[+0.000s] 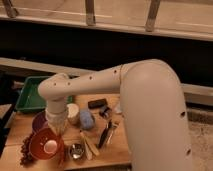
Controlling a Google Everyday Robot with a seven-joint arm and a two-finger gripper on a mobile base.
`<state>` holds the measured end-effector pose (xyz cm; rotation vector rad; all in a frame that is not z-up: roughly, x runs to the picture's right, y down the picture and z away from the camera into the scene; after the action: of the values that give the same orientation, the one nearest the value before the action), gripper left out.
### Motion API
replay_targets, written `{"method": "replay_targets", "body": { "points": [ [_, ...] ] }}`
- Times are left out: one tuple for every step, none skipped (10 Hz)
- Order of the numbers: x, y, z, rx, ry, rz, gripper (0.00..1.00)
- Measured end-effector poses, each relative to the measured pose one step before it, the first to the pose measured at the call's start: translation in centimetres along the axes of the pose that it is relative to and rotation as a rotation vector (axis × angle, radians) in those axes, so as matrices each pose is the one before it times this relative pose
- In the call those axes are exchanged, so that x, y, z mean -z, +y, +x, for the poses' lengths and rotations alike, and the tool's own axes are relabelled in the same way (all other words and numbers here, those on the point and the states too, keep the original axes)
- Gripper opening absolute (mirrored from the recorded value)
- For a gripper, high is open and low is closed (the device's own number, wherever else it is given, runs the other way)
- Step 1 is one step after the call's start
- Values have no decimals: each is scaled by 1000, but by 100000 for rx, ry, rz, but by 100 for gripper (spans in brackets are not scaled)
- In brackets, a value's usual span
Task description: Stack bowls into tray
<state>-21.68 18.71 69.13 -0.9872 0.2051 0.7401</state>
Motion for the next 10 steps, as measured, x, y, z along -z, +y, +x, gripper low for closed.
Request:
{"method": "replay_targets", "body": {
  "points": [
    [993,-666,-573,-534,-1893,650,0],
    [594,-779,-570,-782,-1654,449,0],
    [192,-647,-290,-1109,-1128,-288,0],
    [41,-712,-595,-1800,-2022,-1424,0],
    [141,-1269,-811,-2292,-2201,-1407,0],
    [237,-906,-707,-1442,-1414,-431,0],
    [305,-314,-803,-655,-1334,-58,0],
    [266,-140,-741,-58,-839,367,0],
    [452,-165,-962,97,-970,447,0],
    [144,-164,-642,196,-283,252,0]
  ]
}}
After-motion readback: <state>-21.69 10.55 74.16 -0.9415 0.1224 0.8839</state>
